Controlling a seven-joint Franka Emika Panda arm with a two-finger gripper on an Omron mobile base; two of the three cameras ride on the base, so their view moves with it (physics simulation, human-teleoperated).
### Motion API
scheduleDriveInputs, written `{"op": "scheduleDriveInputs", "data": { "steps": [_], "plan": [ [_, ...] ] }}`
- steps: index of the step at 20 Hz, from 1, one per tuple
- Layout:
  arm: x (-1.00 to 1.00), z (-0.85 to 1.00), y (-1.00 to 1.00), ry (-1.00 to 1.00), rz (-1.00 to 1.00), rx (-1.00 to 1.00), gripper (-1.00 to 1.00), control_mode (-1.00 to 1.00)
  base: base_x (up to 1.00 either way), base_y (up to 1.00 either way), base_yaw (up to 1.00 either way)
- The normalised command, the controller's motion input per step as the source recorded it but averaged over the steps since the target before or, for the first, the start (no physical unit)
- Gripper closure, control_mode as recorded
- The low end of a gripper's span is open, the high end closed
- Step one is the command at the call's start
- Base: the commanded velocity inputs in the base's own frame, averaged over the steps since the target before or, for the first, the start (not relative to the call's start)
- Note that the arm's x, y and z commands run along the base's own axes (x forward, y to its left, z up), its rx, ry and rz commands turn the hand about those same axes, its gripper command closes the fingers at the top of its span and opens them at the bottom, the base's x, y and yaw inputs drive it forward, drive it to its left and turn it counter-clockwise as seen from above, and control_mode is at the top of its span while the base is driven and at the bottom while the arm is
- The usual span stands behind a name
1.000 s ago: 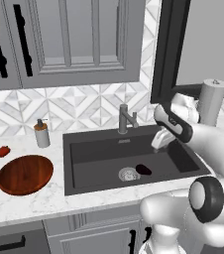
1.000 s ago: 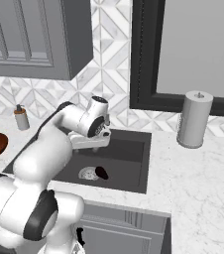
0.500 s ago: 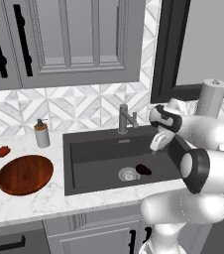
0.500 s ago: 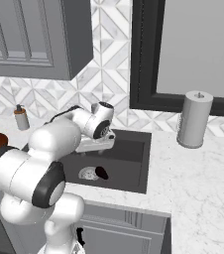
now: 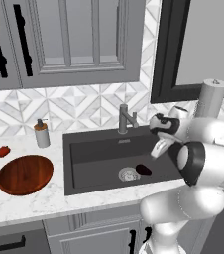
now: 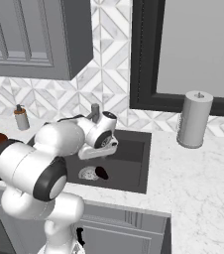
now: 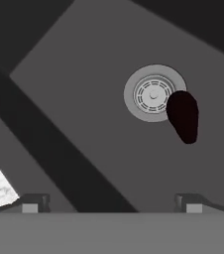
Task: Pick the avocado from the sink and place it in the bowl. Then pick the bowl and place it in the microwave. Then close the microwave door and press the start button.
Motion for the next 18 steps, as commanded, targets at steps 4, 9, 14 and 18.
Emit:
{"op": "scheduleDriveInputs", "data": {
  "steps": [4,9,14,18],
  "plan": [
    [0.22,-0.35,0.0,0.0,0.0,0.0,-1.0,-1.0,0.0,0.0,0.0],
    [0.41,-0.35,0.0,0.0,0.0,0.0,-1.0,-1.0,0.0,0.0,0.0],
    [0.37,-0.33,-0.01,0.0,0.0,0.0,-1.0,-1.0,0.0,0.0,0.0],
    [0.29,-0.32,-0.06,0.0,0.0,0.0,-1.0,-1.0,0.0,0.0,0.0]
  ]
}}
